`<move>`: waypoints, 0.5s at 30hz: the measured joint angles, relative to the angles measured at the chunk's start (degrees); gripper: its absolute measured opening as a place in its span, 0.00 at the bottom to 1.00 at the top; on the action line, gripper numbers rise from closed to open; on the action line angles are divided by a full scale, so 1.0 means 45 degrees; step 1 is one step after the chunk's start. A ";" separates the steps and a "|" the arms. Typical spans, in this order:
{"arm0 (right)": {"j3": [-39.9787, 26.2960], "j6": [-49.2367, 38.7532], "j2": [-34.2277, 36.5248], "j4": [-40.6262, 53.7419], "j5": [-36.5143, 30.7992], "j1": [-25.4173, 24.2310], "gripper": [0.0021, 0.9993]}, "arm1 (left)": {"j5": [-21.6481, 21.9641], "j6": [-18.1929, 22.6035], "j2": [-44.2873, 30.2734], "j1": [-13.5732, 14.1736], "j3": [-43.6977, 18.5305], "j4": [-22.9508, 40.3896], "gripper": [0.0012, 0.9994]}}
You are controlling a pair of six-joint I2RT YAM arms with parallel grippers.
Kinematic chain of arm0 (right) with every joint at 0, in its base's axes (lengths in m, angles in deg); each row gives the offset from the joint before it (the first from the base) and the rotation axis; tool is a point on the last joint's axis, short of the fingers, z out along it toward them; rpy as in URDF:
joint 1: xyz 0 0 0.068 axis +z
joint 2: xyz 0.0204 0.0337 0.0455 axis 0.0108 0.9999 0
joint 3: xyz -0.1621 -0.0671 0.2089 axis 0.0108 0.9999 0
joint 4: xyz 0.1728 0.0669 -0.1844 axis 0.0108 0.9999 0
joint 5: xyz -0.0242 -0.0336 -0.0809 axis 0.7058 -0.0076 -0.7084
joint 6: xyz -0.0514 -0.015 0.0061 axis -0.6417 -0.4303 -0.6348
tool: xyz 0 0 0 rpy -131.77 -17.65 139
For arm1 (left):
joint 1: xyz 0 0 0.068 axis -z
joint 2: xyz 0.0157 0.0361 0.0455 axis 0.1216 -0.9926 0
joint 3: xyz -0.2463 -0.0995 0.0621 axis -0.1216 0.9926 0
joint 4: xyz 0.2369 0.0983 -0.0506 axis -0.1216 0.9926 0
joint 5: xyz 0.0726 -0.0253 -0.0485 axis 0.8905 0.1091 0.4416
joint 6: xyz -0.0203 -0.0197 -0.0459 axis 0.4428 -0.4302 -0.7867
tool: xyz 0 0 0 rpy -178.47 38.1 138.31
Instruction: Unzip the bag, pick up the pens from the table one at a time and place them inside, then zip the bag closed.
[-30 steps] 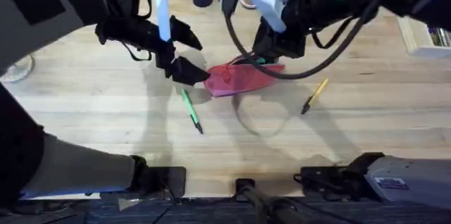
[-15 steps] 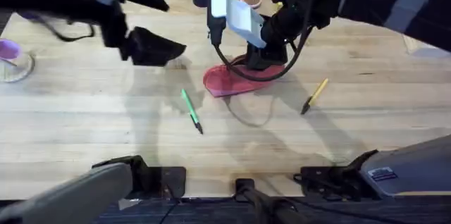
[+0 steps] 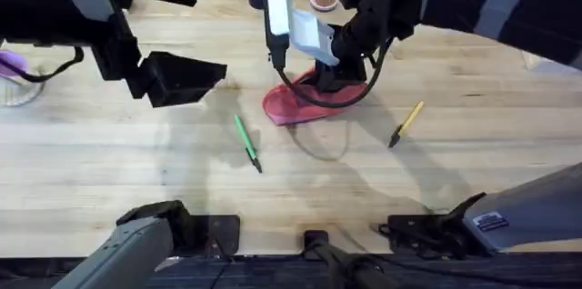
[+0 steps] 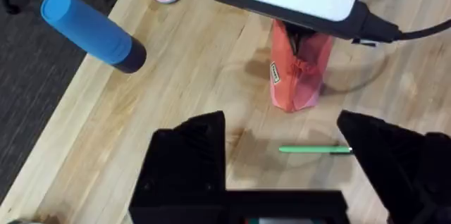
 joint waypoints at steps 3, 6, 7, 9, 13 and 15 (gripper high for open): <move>-0.0010 -0.0088 0.0057 0.0000 0.0005 0.0000 0.03 | 0.0095 0.0001 -0.0010 0.0000 0.0000 0.0000 0.99; -0.0019 -0.0135 0.0086 -0.0001 0.0000 0.0000 0.05 | 0.0100 0.0001 -0.0010 0.0000 0.0000 0.0001 0.99; -0.0037 -0.0141 0.0159 -0.0006 0.0000 0.0000 0.09 | 0.0096 0.0001 -0.0010 0.0000 0.0000 0.0000 0.99; -0.0058 -0.0132 0.0366 -0.0024 0.0000 0.0000 0.15 | 0.0095 -0.0003 -0.0010 0.0000 0.0000 0.0000 0.99; -0.0063 -0.0160 0.0392 0.0010 -0.0005 0.0000 0.67 | 0.0100 0.0001 -0.0010 0.0000 0.0000 0.0000 0.99; -0.0063 -0.0205 0.0417 0.0076 0.0000 0.0000 0.95 | 0.0100 -0.0004 -0.0010 0.0000 0.0000 0.0000 0.99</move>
